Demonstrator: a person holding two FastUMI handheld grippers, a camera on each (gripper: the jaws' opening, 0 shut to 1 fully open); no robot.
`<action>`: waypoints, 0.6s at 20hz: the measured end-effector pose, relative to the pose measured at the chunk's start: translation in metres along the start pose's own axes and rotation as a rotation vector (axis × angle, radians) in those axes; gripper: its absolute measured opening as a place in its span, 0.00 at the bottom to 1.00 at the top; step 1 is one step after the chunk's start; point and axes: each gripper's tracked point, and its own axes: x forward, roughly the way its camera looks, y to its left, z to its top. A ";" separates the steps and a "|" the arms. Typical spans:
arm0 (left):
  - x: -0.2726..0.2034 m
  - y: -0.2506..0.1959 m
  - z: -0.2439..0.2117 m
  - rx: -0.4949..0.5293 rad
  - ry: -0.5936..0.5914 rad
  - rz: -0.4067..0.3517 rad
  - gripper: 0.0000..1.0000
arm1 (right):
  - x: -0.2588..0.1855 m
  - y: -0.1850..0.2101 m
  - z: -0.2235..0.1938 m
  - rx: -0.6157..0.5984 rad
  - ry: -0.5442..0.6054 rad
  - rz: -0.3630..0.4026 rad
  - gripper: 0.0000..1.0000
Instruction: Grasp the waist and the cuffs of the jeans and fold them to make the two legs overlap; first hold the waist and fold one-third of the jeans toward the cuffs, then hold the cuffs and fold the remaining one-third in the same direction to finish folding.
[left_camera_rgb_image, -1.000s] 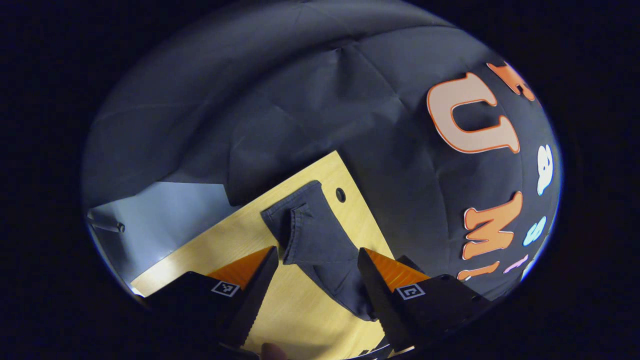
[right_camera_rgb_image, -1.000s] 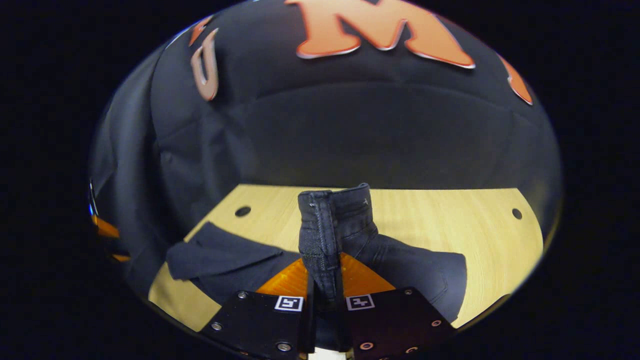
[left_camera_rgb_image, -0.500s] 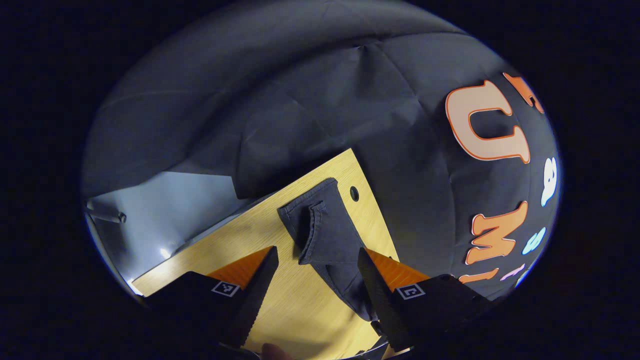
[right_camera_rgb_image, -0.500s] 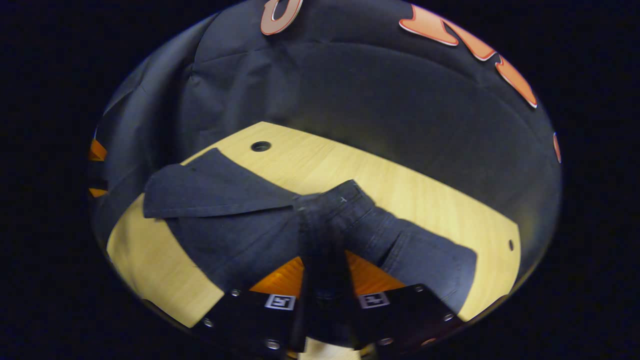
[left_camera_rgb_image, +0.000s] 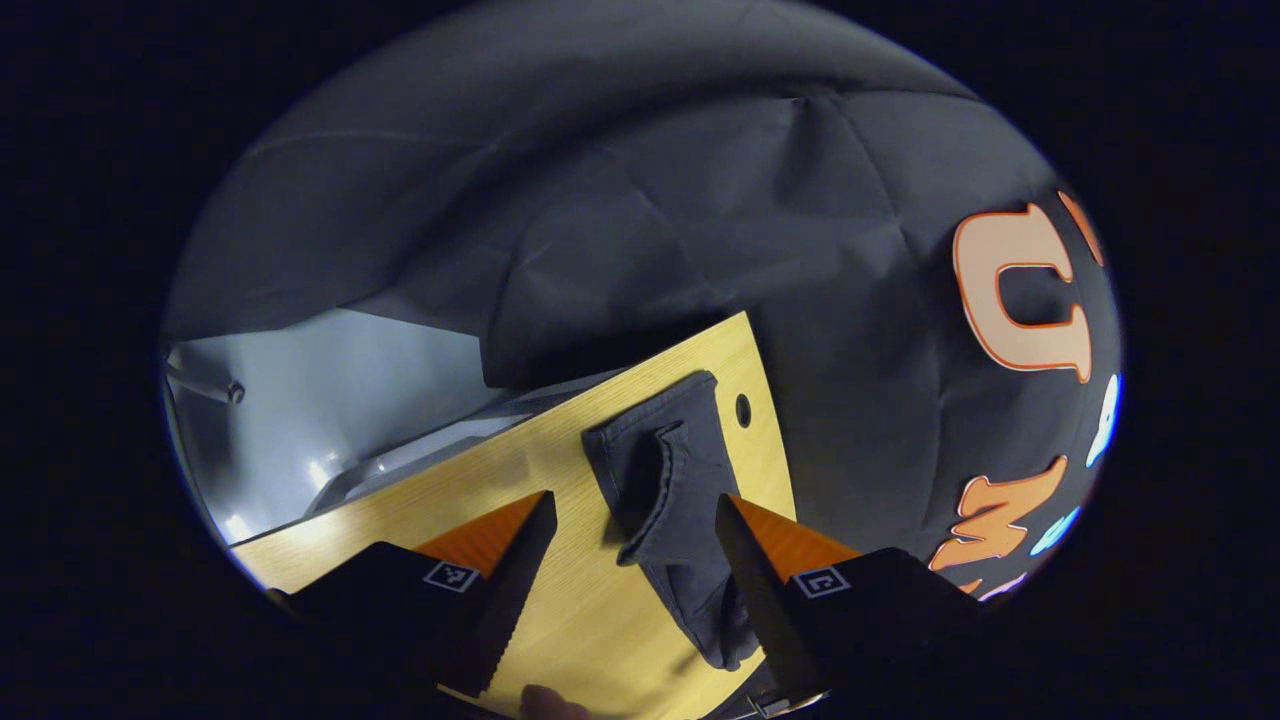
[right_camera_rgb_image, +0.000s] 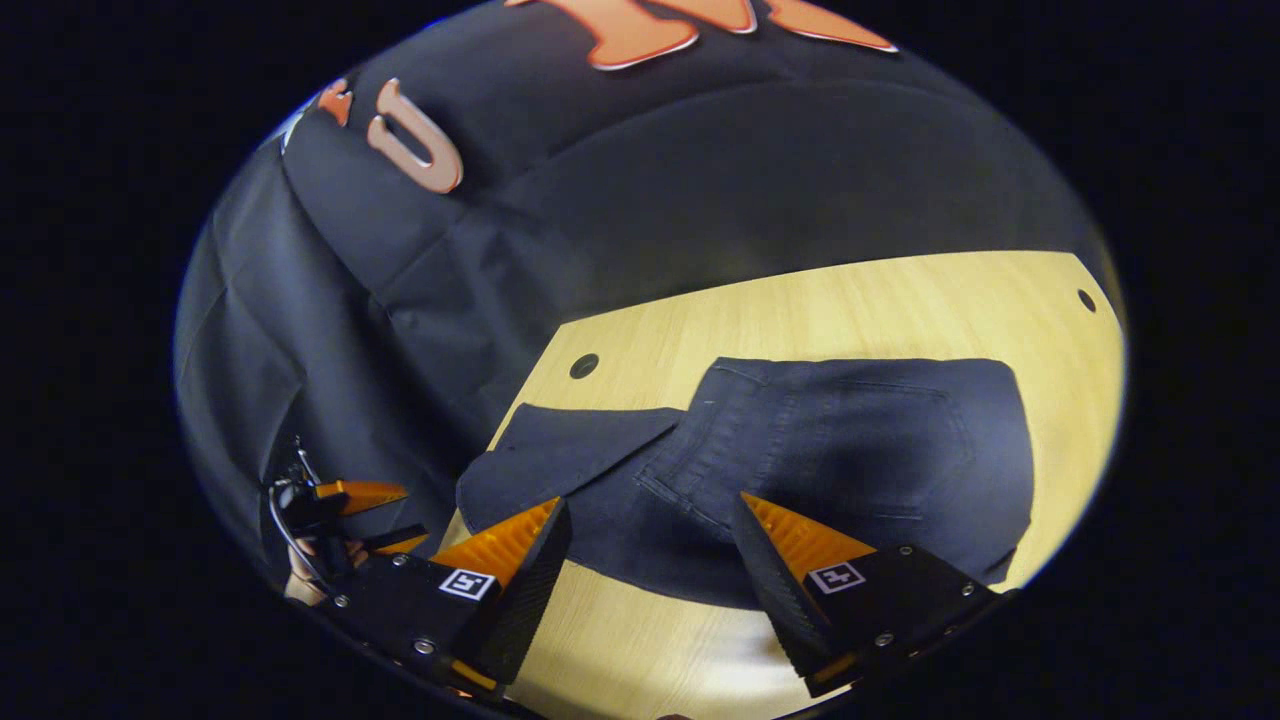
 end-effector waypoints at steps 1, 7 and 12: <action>0.010 0.005 0.001 0.010 0.001 0.029 0.97 | -0.005 -0.003 0.002 0.018 -0.006 -0.009 0.98; 0.065 0.012 0.032 0.098 -0.048 0.041 0.98 | -0.017 -0.029 0.001 0.192 -0.033 -0.055 0.98; 0.084 -0.003 0.030 0.069 -0.041 -0.021 0.97 | -0.026 -0.037 0.006 0.236 -0.049 -0.087 0.98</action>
